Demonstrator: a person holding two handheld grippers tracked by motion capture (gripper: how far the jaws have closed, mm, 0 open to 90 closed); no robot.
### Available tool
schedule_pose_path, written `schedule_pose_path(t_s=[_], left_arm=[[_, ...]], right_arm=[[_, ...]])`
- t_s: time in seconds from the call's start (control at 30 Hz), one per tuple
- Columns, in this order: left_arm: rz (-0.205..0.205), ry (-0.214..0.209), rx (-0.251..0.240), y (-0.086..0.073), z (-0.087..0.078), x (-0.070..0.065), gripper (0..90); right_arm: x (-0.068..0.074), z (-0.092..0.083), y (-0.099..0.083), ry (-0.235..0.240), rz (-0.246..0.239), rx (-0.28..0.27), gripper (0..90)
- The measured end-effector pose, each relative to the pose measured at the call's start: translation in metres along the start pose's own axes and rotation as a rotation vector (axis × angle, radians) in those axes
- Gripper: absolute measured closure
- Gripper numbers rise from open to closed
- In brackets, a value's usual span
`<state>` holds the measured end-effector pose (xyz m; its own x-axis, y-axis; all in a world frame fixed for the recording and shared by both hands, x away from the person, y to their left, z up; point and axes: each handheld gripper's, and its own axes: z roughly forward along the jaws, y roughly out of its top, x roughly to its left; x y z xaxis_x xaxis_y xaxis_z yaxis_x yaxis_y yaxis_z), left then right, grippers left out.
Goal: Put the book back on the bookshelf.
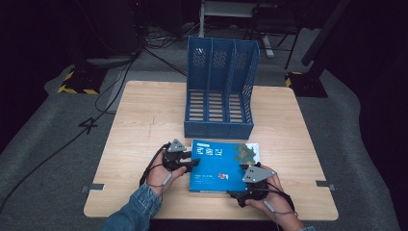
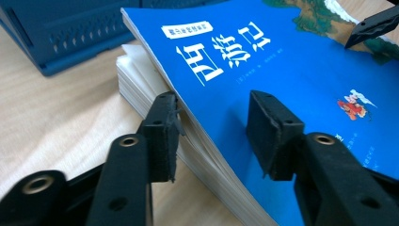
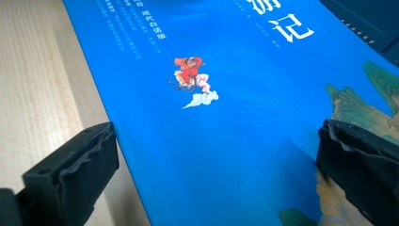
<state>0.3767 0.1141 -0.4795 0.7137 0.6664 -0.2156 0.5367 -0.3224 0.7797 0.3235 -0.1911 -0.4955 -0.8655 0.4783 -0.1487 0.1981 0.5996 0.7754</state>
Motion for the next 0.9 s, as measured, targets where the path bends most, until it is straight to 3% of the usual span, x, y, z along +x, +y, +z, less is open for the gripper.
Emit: schedule_pose_path(t_s=[0.03,0.07,0.13,0.17,0.23,0.37,0.43,0.5,0.53,0.57,0.6,0.63,0.7,0.83,0.9], left_arm=[[-0.004,-0.035,-0.023,0.002,-0.001,0.000,63.3],[-0.004,-0.035,-0.023,0.002,-0.001,0.000,66.9],[0.007,-0.070,-0.054,0.006,-0.002,-0.002,68.4],[0.054,-0.047,-0.036,0.008,0.000,-0.006,67.9],[0.068,-0.044,-0.029,0.008,0.002,-0.007,66.9],[0.029,-0.106,-0.014,0.006,-0.001,-0.006,70.6],[0.034,-0.115,-0.010,0.004,-0.001,-0.007,71.2],[0.027,-0.113,0.004,0.003,-0.001,-0.008,71.4],[-0.015,-0.112,0.031,0.004,-0.001,-0.006,71.9],[-0.015,-0.112,0.031,0.004,-0.001,-0.006,74.1],[-0.053,-0.115,0.043,0.005,-0.002,-0.005,74.1],[-0.074,-0.124,0.042,0.006,-0.002,-0.005,80.8],[-0.105,-0.158,0.044,0.010,-0.005,-0.005,84.1],[-0.072,-0.173,0.068,0.021,-0.013,-0.012,85.3],[-0.052,-0.170,0.078,0.028,-0.015,-0.016,85.3]], right_arm=[[-0.001,0.001,-0.001,-0.003,-0.012,0.001,0.1],[-0.002,0.001,-0.001,-0.007,-0.027,0.003,0.1],[-0.003,0.002,-0.001,-0.010,-0.039,0.005,0.3],[-0.003,0.003,-0.002,-0.022,-0.079,0.016,0.4],[-0.002,0.004,-0.001,-0.029,-0.086,0.021,0.4],[-0.002,0.004,-0.002,-0.033,-0.088,0.012,0.4],[-0.001,0.003,-0.002,-0.040,-0.086,0.021,0.3],[0.000,0.003,0.000,-0.050,-0.063,0.026,0.0],[0.001,0.003,0.000,-0.052,-0.051,0.026,0.0],[0.001,0.003,0.000,-0.052,-0.051,0.026,0.0],[0.002,0.003,0.002,-0.059,-0.034,0.029,0.0],[0.005,0.002,0.004,-0.068,-0.004,0.043,0.5],[0.008,0.002,0.007,-0.086,0.014,0.061,2.0],[0.014,-0.001,0.014,-0.088,0.046,0.085,10.0],[0.016,0.000,0.017,-0.095,0.039,0.091,10.5]])
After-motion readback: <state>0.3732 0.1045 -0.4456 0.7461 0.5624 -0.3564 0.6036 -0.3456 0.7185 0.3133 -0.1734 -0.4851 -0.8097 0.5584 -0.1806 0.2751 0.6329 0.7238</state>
